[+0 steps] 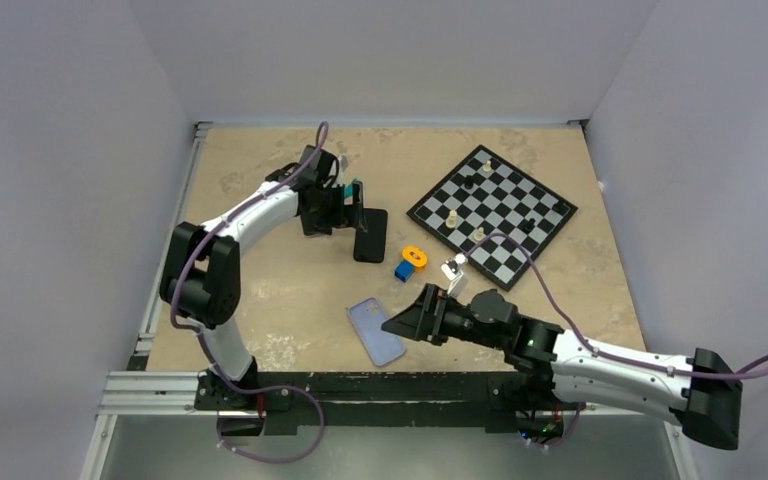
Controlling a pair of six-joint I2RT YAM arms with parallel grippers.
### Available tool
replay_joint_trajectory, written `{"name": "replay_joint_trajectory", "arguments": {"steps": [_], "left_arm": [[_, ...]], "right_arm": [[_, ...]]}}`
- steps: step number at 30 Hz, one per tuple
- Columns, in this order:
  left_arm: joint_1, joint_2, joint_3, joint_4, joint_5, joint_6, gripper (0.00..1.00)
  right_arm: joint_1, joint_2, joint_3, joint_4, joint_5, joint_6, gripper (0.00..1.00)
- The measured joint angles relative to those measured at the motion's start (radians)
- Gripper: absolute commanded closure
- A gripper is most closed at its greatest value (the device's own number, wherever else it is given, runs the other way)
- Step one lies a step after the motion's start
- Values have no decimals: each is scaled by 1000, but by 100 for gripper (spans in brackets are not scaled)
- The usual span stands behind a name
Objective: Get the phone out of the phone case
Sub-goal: Place the phone case at the center of the board, then pick up the phone at the center of the board.
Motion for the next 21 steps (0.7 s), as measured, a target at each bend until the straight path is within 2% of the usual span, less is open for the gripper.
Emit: {"name": "replay_joint_trajectory", "arguments": {"steps": [9, 21], "left_arm": [[-98, 129, 105, -42, -127, -52, 0], [-195, 382, 379, -222, -279, -51, 0]], "right_arm": [[0, -206, 2, -223, 111, -79, 8], [-5, -414, -4, -409, 217, -90, 8]]}}
